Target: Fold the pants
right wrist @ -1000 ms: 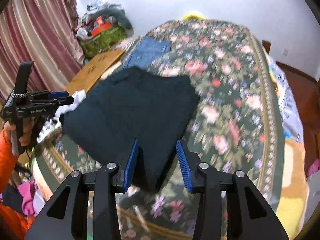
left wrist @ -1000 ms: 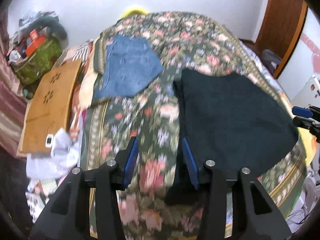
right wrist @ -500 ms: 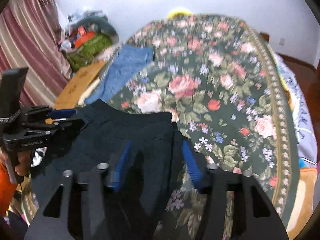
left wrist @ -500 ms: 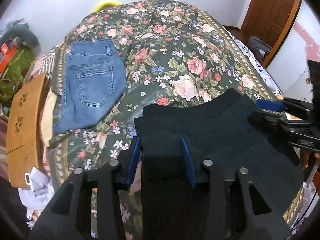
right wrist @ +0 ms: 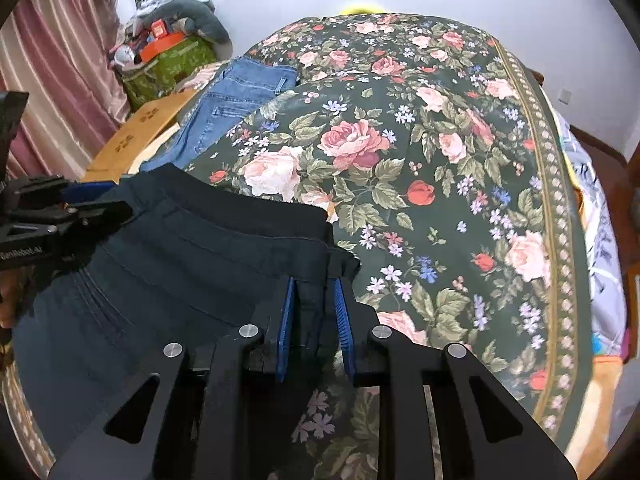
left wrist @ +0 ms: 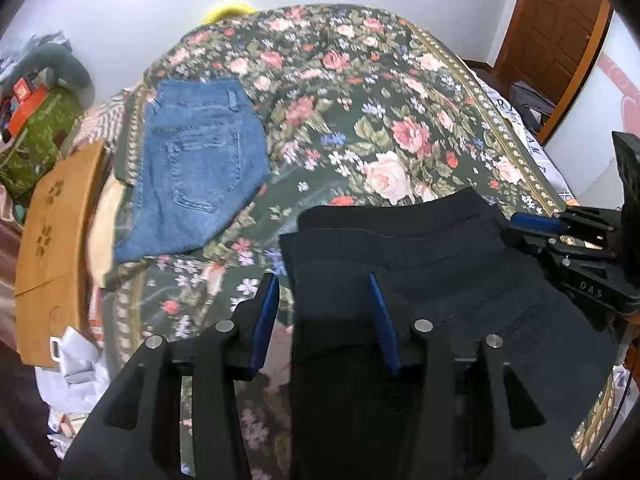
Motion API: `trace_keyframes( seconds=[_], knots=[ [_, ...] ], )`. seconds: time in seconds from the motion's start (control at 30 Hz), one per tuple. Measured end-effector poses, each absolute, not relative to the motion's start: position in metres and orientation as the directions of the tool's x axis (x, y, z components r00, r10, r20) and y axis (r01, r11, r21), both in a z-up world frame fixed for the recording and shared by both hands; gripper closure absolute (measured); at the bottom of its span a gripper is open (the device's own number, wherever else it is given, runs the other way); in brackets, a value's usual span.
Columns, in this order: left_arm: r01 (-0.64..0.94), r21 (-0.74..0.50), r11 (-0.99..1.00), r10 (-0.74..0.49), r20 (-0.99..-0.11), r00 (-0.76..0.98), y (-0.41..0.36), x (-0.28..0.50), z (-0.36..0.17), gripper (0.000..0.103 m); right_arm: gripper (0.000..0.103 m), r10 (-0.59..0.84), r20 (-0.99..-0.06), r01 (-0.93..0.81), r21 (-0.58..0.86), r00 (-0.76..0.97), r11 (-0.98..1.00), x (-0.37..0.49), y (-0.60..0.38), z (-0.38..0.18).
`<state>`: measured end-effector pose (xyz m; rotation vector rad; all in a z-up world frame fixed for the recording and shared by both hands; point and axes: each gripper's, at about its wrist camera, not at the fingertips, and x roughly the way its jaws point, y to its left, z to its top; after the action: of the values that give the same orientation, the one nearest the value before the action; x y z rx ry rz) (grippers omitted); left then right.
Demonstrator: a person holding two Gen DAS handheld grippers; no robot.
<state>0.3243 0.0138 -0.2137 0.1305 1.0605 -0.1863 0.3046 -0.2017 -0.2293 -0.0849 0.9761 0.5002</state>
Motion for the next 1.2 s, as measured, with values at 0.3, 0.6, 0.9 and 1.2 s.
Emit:
trace_keyframes(
  seconds=[0.3,0.6,0.9,1.2],
  knots=[
    [0.191,-0.010,0.982,-0.116,-0.827,0.550,0.035,0.296,-0.170,0.025,0.051,0.419,-0.757,-0.446,0.188,0.502,0.875,0.277,-0.209,-0.179],
    [0.194,-0.096,0.976,-0.175,-0.879,0.443,0.036,0.291,-0.195,0.010,0.020,0.448,-0.777,-0.437,0.250,0.443,0.864,0.246,-0.207,-0.189],
    [0.213,-0.202,0.956,-0.254,-0.933,0.255,0.036,0.306,-0.232,0.009,0.015,0.533,-0.800,-0.386,0.416,0.274,0.823,0.254,-0.214,-0.229],
    [0.219,-0.318,0.923,-0.353,-0.925,0.144,0.031,0.330,-0.250,0.015,0.014,0.606,-0.770,-0.398,0.501,0.199,0.768,0.273,-0.210,-0.241]
  ],
)
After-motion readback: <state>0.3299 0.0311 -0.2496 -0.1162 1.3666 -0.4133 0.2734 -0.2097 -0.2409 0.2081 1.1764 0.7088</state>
